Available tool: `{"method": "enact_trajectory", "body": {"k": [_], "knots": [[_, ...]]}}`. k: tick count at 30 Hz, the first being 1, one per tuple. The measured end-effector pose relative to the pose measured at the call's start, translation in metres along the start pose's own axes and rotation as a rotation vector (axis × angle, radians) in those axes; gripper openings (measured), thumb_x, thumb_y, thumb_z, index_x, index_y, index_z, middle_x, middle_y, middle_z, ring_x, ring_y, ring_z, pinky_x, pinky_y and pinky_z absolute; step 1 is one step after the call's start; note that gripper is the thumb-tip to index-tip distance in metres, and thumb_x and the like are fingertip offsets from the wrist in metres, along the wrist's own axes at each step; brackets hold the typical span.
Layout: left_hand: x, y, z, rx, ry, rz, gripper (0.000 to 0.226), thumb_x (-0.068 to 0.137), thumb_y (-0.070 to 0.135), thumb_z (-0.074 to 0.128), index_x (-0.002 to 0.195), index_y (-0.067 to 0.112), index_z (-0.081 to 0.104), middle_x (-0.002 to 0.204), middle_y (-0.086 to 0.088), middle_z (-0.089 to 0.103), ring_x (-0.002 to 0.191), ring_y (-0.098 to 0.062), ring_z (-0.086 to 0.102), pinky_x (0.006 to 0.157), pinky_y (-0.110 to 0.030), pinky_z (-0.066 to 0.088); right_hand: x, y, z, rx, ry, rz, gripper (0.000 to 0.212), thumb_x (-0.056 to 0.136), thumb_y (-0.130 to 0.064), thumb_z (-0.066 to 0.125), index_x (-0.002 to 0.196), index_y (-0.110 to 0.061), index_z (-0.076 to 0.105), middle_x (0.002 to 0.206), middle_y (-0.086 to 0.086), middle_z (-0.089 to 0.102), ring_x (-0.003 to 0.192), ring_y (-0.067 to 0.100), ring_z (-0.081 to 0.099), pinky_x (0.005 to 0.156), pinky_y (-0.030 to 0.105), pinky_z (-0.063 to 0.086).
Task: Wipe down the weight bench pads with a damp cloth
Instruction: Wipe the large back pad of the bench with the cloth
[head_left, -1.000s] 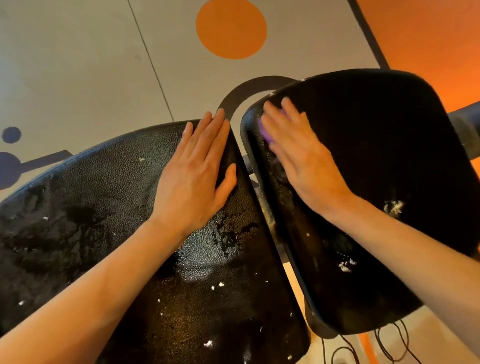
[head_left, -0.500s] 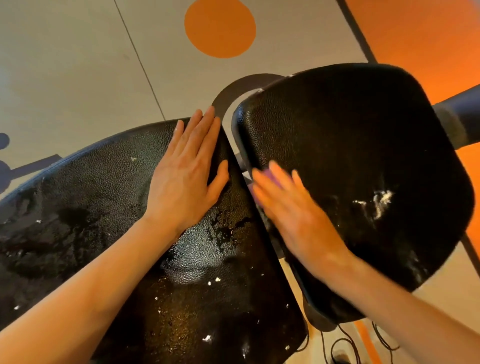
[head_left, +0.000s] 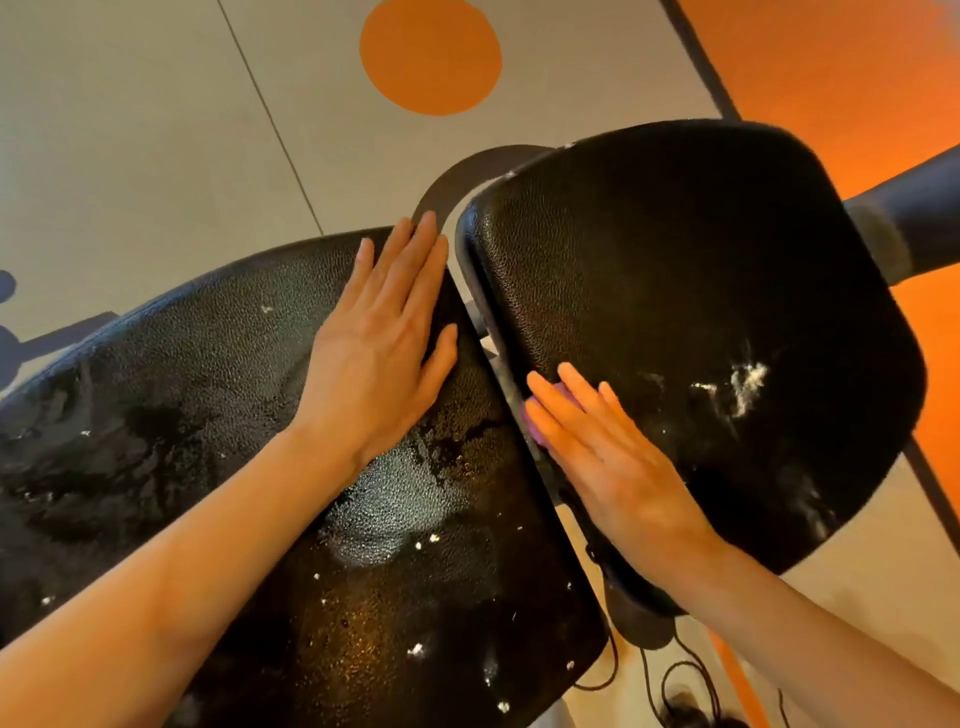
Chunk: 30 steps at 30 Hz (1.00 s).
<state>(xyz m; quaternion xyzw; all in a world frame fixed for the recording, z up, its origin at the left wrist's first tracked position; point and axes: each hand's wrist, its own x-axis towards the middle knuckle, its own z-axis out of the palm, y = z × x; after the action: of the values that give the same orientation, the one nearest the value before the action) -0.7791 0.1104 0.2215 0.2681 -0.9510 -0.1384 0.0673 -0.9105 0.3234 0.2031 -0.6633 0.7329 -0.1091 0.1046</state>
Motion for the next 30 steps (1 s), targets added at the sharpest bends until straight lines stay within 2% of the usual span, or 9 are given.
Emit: {"method": "enact_trajectory", "body": {"k": [2,4,8,11,13,16,23,26,30], "knots": [[-0.008,0.018,0.003,-0.038,-0.025,0.025,0.063,0.100,0.033,0.038,0.154,0.005,0.021,0.163,-0.011,0.017,0.152,-0.024,0.011,0.124,-0.040,0.008,0.058,0.002,-0.004,0.069,0.050,0.087,0.049,0.097,-0.002,0.046,0.144,-0.005,0.036,0.156,0.009,0.027,0.147,0.027,0.014,0.120,0.045,0.014],[-0.020,0.036,0.011,-0.078,-0.056,0.030,0.063,0.100,0.030,0.037,0.155,0.006,0.017,0.164,-0.010,0.014,0.152,-0.022,0.009,0.124,-0.040,0.010,0.099,0.002,-0.006,0.068,0.116,0.158,0.051,0.096,-0.001,0.049,0.145,-0.004,0.034,0.156,0.011,0.027,0.147,0.028,0.014,0.121,0.045,0.012],[-0.032,0.054,0.027,-0.129,-0.075,0.011,0.062,0.099,0.026,0.038,0.154,0.006,0.020,0.163,-0.011,0.015,0.152,-0.020,0.011,0.124,-0.039,0.013,0.011,-0.017,-0.002,-0.014,0.062,0.234,0.061,0.091,0.003,0.053,0.147,-0.006,0.031,0.157,0.008,0.023,0.148,0.026,0.013,0.120,0.045,0.018],[-0.036,0.058,0.032,-0.144,-0.100,0.056,0.060,0.099,0.027,0.037,0.154,0.007,0.023,0.163,-0.009,0.017,0.152,-0.020,0.013,0.124,-0.038,0.012,-0.049,-0.027,-0.012,0.035,0.008,0.243,0.059,0.092,-0.001,0.044,0.148,-0.011,0.027,0.158,0.003,0.020,0.148,0.022,0.011,0.120,0.043,0.017],[-0.039,0.061,0.035,-0.108,-0.115,0.111,0.060,0.099,0.030,0.038,0.154,0.007,0.024,0.163,-0.009,0.018,0.151,-0.020,0.015,0.124,-0.038,0.016,-0.009,-0.010,-0.008,0.056,0.071,0.270,0.052,0.095,-0.002,0.041,0.146,-0.007,0.032,0.156,0.007,0.026,0.147,0.025,0.015,0.119,0.045,0.019],[-0.041,0.060,0.036,-0.066,-0.125,0.121,0.061,0.100,0.032,0.039,0.154,0.008,0.024,0.163,-0.008,0.017,0.151,-0.019,0.016,0.124,-0.038,0.016,0.064,0.011,-0.007,0.033,0.178,0.385,0.051,0.097,-0.002,0.049,0.145,-0.006,0.035,0.155,0.011,0.029,0.147,0.027,0.017,0.120,0.046,0.018],[-0.040,0.060,0.032,-0.067,-0.158,0.115,0.064,0.101,0.038,0.037,0.155,0.009,0.019,0.165,-0.006,0.012,0.152,-0.015,0.012,0.125,-0.034,0.011,-0.060,-0.038,-0.002,-0.039,0.079,0.371,0.053,0.094,-0.004,0.043,0.146,-0.009,0.034,0.156,0.006,0.027,0.147,0.023,0.018,0.119,0.041,0.021],[-0.040,0.061,0.032,-0.060,-0.168,0.119,0.068,0.100,0.045,0.038,0.155,0.009,0.020,0.164,-0.007,0.012,0.152,-0.015,0.014,0.125,-0.034,0.012,0.002,-0.013,-0.004,0.027,0.129,0.435,0.049,0.094,0.000,0.050,0.142,-0.004,0.041,0.152,0.012,0.036,0.144,0.029,0.025,0.117,0.046,0.025],[-0.039,0.061,0.031,-0.025,-0.171,0.135,0.072,0.099,0.052,0.039,0.155,0.009,0.021,0.164,-0.007,0.011,0.152,-0.016,0.014,0.125,-0.034,0.009,0.037,0.000,-0.007,-0.003,0.160,0.470,0.049,0.097,-0.008,0.049,0.145,-0.006,0.036,0.154,0.010,0.030,0.146,0.027,0.018,0.119,0.045,0.018]]}}
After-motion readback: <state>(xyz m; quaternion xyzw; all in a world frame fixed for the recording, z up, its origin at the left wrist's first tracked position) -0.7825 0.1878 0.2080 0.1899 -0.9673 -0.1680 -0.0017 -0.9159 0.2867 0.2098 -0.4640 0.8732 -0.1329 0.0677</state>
